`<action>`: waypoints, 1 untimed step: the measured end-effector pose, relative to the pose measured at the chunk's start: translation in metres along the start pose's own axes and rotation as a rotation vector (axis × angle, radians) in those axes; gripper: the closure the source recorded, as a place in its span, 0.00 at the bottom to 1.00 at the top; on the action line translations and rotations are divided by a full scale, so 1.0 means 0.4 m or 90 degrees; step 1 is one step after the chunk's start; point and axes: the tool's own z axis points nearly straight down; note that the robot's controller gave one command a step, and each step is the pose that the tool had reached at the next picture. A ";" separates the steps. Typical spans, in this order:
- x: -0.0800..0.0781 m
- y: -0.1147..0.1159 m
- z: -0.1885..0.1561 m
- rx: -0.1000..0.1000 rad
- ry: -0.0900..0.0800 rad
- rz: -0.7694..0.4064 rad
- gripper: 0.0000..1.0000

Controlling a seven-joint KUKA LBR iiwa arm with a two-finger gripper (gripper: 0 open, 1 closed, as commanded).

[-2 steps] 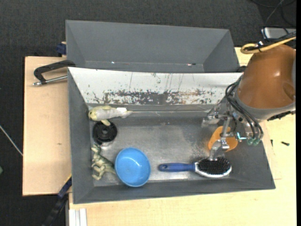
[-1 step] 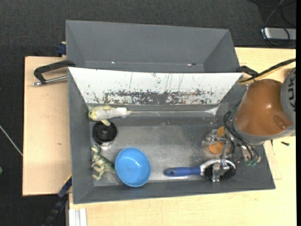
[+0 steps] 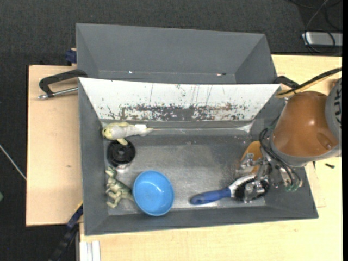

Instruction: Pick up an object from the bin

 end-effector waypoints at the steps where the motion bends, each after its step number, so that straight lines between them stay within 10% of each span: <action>1: -0.048 -0.054 -0.249 0.005 -0.017 -0.027 1.00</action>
Offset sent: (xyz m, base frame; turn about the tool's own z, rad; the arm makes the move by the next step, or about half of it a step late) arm 0.0191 -0.0194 0.0941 -0.0454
